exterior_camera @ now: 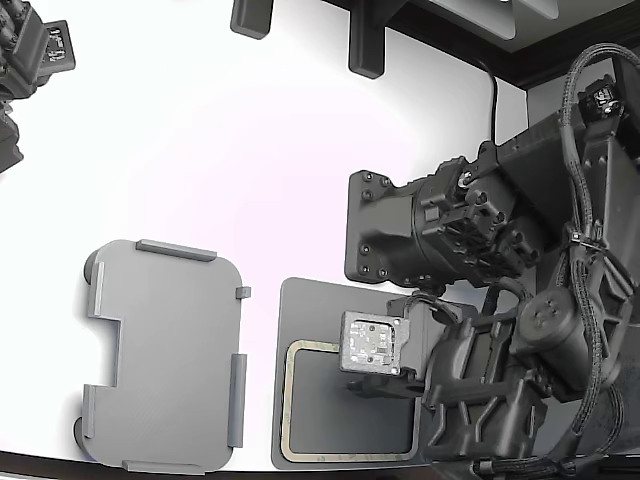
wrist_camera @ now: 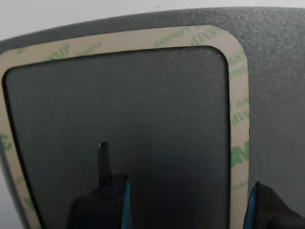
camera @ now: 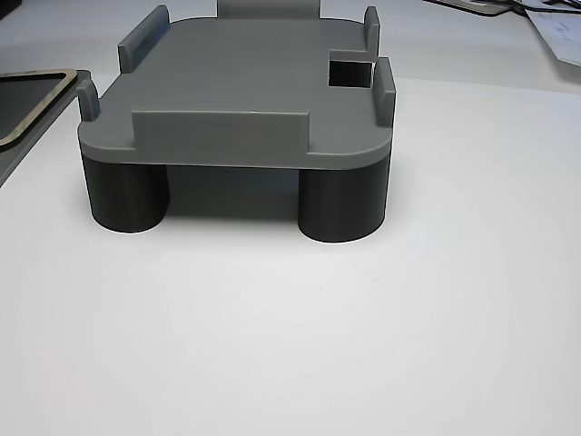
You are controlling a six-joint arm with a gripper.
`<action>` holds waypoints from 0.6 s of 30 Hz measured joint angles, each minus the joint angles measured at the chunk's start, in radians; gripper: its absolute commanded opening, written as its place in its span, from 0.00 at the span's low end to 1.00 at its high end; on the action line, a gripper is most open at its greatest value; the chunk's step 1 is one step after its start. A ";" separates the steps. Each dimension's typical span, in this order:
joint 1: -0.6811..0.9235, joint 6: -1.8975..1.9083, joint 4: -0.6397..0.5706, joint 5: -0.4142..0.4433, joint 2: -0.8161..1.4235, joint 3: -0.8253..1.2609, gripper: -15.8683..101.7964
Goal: Move top rectangular frame to the holder.
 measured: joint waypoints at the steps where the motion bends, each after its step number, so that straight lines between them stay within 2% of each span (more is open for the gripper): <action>1: 0.006 0.005 -0.008 0.000 0.000 0.011 0.98; 6: 0.008 0.002 -0.051 -0.009 -0.002 0.078 0.96; 12: 0.008 -0.018 -0.112 0.020 -0.018 0.152 0.85; 18: -0.005 -0.048 -0.123 0.025 -0.029 0.160 0.82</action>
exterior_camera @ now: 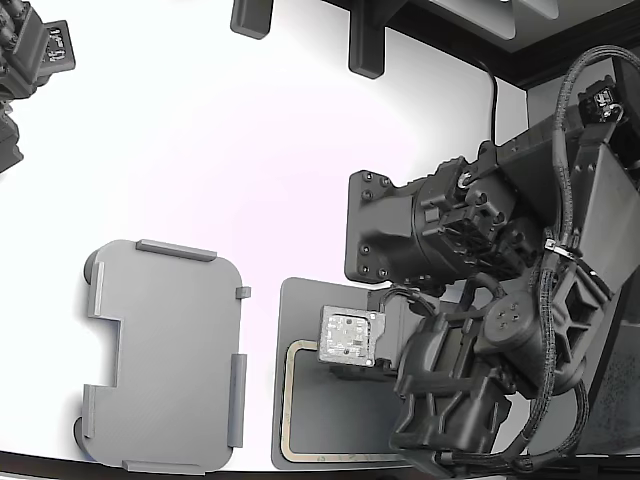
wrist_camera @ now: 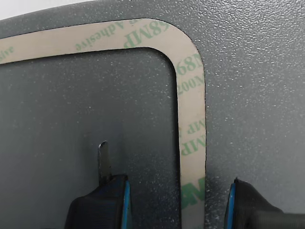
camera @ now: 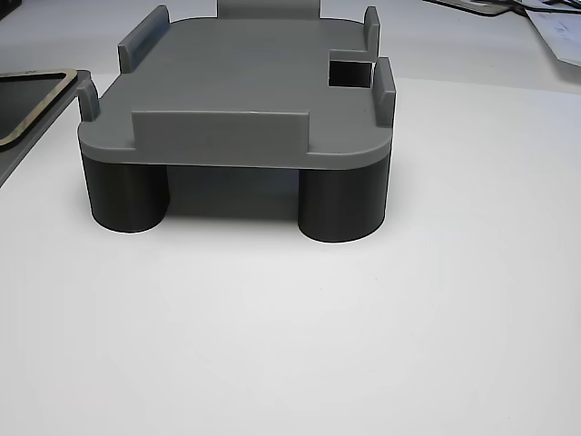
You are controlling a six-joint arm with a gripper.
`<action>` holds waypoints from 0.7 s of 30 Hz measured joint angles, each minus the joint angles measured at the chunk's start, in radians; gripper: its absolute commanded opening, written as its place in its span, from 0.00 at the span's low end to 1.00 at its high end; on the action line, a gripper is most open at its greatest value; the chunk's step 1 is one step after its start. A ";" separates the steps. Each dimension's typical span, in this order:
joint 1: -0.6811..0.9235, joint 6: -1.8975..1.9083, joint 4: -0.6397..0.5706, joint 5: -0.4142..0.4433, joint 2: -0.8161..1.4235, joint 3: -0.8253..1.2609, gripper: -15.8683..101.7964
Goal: Move top rectangular frame to the holder.
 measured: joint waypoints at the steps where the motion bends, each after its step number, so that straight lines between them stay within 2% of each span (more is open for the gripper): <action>1: 0.000 0.000 0.000 0.000 -0.003 0.000 0.82; 21: -0.021 -0.029 -0.021 0.021 -0.060 -0.006 0.64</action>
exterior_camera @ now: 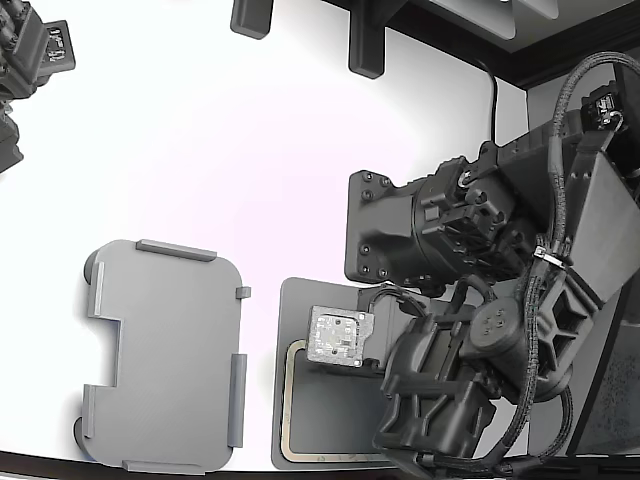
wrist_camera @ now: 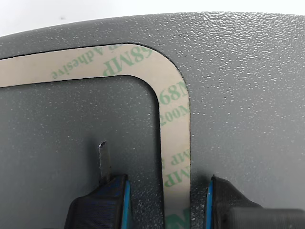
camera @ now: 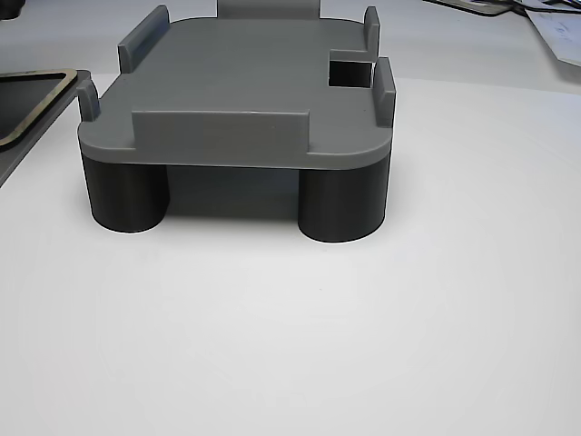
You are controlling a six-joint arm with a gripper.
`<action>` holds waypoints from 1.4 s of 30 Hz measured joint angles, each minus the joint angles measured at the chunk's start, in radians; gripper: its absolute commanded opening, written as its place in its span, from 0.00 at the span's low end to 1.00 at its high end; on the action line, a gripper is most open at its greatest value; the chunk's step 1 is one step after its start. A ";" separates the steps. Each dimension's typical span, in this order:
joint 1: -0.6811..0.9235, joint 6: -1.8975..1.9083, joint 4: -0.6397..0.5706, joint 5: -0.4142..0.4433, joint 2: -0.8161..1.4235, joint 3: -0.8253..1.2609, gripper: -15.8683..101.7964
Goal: Move top rectangular frame to the holder.
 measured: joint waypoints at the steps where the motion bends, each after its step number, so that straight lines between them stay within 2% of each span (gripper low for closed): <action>1: -0.005 -0.005 0.000 0.000 0.000 0.000 0.62; 12: -0.017 -0.015 0.000 -0.003 0.000 0.025 0.45; 19: -0.025 -0.015 0.003 -0.008 -0.006 0.021 0.05; 25: -0.034 0.009 0.104 -0.015 -0.026 -0.061 0.05; 31: -0.031 0.179 0.262 -0.017 0.014 -0.245 0.05; 36: -0.060 0.393 0.397 0.051 0.008 -0.457 0.05; 42: -0.187 0.614 0.405 0.123 0.000 -0.568 0.05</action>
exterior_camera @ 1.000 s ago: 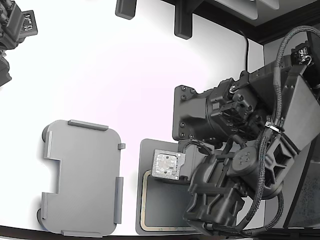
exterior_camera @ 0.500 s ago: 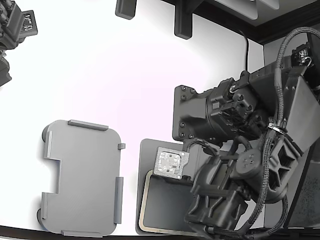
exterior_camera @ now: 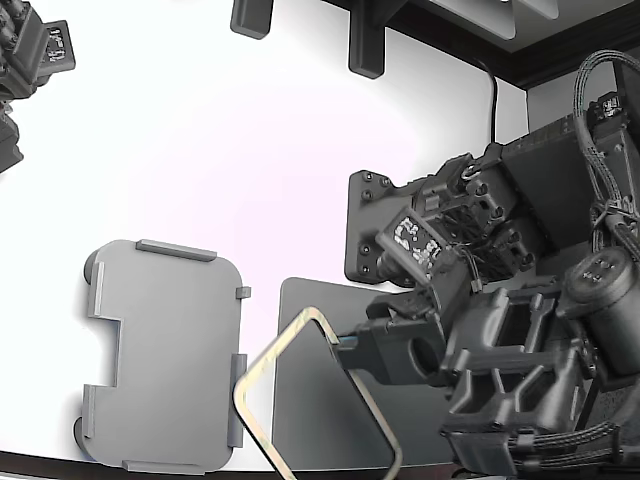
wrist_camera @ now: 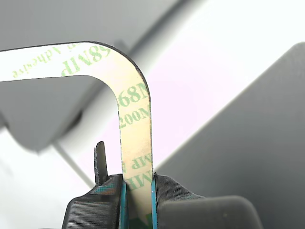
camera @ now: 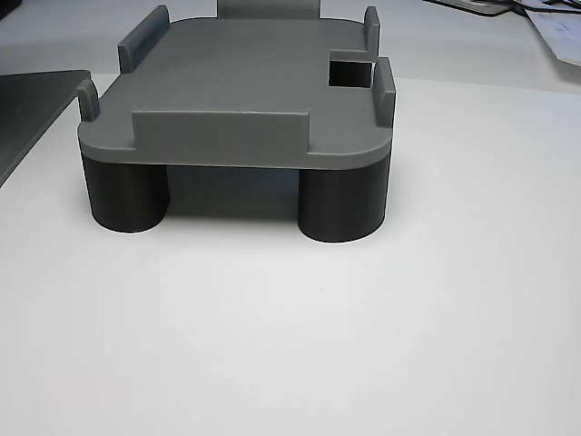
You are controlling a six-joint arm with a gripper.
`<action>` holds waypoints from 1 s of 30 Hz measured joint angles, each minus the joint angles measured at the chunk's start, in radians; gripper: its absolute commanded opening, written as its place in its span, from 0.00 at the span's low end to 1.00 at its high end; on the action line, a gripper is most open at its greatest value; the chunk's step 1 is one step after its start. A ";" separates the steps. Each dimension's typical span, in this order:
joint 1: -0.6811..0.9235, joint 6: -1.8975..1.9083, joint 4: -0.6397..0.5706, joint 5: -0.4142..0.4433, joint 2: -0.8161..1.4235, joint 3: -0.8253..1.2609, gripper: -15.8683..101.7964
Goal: Move top rectangular frame to the holder.
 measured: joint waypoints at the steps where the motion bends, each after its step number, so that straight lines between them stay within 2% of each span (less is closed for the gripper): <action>1: -0.017 0.029 0.000 0.020 -0.018 -0.002 0.05; 5: -0.104 0.147 0.000 0.089 -0.133 -0.083 0.05; 9: -0.176 0.227 0.000 0.094 -0.264 -0.186 0.05; 14: -0.190 0.316 0.000 0.107 -0.396 -0.313 0.05; 23: -0.190 0.480 0.000 0.078 -0.586 -0.503 0.05; 30: -0.209 0.520 0.000 0.029 -0.581 -0.494 0.05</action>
